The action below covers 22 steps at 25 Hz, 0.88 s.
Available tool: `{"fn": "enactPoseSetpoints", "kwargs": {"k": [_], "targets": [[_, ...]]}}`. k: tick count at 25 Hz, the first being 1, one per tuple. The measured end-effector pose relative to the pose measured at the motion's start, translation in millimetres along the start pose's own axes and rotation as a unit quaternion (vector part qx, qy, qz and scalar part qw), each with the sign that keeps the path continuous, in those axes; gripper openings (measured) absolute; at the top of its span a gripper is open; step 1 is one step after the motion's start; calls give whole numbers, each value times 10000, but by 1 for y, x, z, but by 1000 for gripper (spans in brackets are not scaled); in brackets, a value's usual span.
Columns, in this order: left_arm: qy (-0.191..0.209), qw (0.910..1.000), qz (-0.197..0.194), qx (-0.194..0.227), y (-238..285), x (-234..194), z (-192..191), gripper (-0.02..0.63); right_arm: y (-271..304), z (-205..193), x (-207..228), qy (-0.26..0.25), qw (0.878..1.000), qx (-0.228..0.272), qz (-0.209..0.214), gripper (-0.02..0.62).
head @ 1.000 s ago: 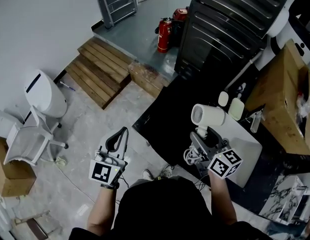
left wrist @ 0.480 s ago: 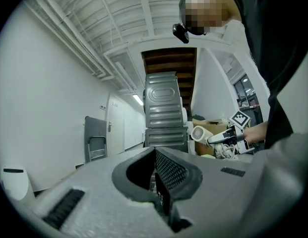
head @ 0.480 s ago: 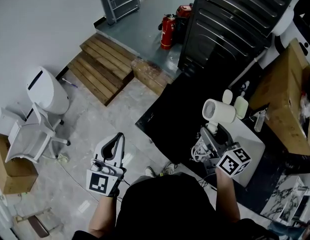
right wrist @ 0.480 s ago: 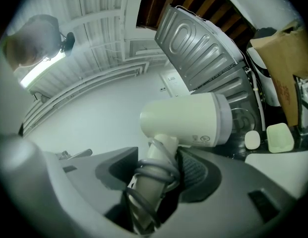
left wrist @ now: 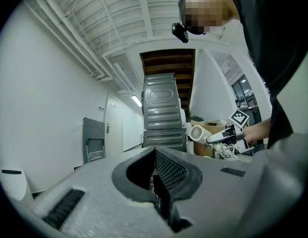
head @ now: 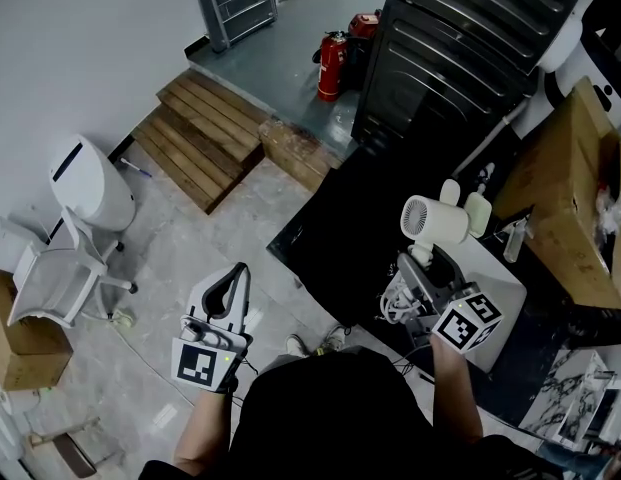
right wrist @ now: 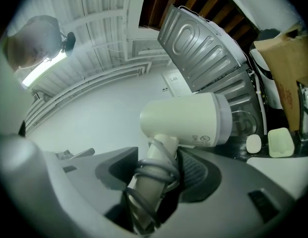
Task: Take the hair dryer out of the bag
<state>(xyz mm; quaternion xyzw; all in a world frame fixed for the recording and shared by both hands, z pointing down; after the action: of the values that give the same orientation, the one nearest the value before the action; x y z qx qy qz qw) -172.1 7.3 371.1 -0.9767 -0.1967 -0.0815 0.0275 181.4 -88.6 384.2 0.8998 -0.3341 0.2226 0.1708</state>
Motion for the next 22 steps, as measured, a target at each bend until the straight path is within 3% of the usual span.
{"fn": "enactPoseSetpoints", "kwargs": {"k": [22], "targets": [[1, 9999, -112, -71, 6, 20, 9, 23, -8, -8, -7, -274, 9993, -239, 100, 247]]}}
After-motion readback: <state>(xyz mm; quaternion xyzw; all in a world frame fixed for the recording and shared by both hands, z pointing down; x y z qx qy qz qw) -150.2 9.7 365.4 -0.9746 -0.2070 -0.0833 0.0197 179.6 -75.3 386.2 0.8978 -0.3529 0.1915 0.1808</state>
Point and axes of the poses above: the fingertips, and each gripper's own axes: y forward along the fingers, x to its right, z out of its top, the point moved 8 cm from there along -y, backward along the fingers, and after that the axes turned 7 degrees about y, right-handed, at the moved point
